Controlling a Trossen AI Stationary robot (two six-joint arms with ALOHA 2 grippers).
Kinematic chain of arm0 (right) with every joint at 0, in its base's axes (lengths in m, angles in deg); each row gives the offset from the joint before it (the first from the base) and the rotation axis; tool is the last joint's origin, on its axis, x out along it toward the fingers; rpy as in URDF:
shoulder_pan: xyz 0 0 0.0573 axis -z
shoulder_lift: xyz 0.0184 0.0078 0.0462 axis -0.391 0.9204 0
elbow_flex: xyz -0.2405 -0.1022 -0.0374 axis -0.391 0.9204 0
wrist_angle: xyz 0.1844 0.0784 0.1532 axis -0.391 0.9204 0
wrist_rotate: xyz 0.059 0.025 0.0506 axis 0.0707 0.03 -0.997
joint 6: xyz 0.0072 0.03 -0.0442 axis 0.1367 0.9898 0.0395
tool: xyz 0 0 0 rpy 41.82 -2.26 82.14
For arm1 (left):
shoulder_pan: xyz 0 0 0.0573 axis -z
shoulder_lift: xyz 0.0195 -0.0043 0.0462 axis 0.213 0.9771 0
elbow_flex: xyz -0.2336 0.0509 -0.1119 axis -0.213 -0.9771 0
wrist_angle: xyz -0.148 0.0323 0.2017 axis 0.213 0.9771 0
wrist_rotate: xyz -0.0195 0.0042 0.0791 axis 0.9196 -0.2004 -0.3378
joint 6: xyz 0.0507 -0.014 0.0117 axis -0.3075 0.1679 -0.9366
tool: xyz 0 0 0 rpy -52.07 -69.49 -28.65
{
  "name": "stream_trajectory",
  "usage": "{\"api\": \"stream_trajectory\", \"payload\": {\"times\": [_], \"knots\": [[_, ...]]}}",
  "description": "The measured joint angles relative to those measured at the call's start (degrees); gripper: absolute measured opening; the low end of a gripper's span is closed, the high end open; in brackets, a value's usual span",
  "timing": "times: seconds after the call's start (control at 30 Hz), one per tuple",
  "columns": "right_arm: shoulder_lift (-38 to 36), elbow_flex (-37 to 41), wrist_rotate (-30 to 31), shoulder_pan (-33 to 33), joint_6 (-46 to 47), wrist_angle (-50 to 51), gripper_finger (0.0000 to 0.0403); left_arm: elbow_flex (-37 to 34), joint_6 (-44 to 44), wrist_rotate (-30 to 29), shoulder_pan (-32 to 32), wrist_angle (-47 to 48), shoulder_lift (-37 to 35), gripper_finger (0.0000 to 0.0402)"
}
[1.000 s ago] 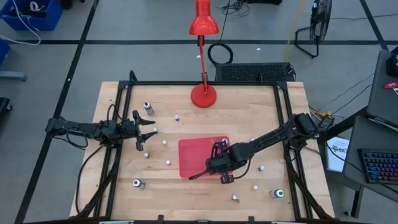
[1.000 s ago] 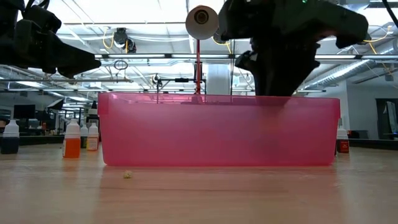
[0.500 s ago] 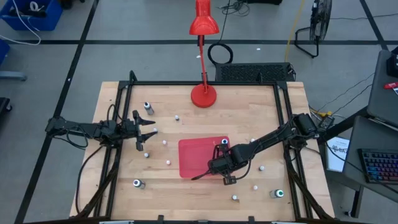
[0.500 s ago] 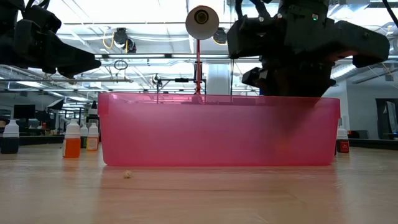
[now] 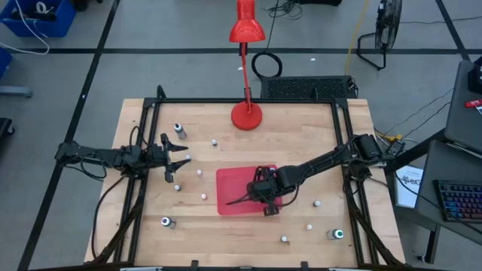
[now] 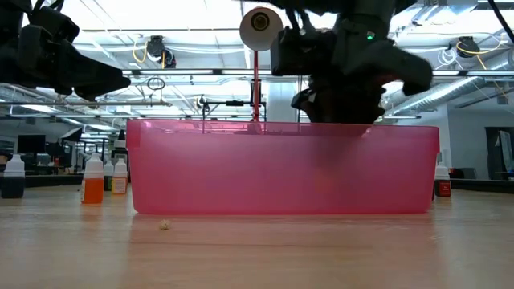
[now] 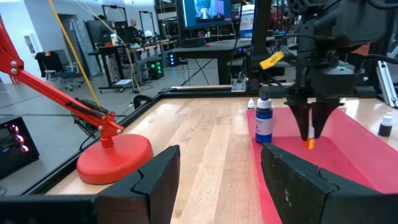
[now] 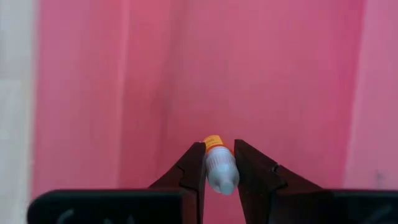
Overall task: Pick & Place food coloring
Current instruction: Put the small orange food coloring bottle into the pink bin, then put the large green food coloring bottle into the pink bin
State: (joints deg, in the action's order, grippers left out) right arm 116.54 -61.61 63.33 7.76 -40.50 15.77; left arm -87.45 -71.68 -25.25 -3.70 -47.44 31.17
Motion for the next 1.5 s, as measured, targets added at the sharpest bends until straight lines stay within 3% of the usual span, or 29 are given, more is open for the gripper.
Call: {"api": "stream_trajectory", "payload": {"times": [0.77,1.0,1.13,1.27,1.33,1.5], "knots": [[-0.15,0.00,-0.07,1.04,-0.02,-0.98,0.0118,0.00,0.00,0.00,0.00,0.02,-0.02,0.0225],[-5.63,0.00,0.01,1.04,1.56,1.87,0.0134,0.00,0.00,0.00,0.00,0.01,-0.01,0.0225],[-11.38,-0.01,-0.72,0.68,10.90,7.80,0.0133,0.00,0.00,-0.01,0.01,0.01,-0.02,0.0225],[-17.99,-0.02,-8.46,-1.28,28.19,20.49,0.0127,0.00,0.00,0.00,0.02,-0.01,0.00,0.0225],[-20.96,-0.02,-11.58,-4.13,37.37,27.39,0.0124,0.02,0.00,-0.02,0.00,0.00,-0.02,0.0225],[-25.96,-0.02,-12.34,-14.60,59.87,39.37,0.0119,0.00,0.00,-0.02,0.02,0.01,0.00,0.0225]]}}
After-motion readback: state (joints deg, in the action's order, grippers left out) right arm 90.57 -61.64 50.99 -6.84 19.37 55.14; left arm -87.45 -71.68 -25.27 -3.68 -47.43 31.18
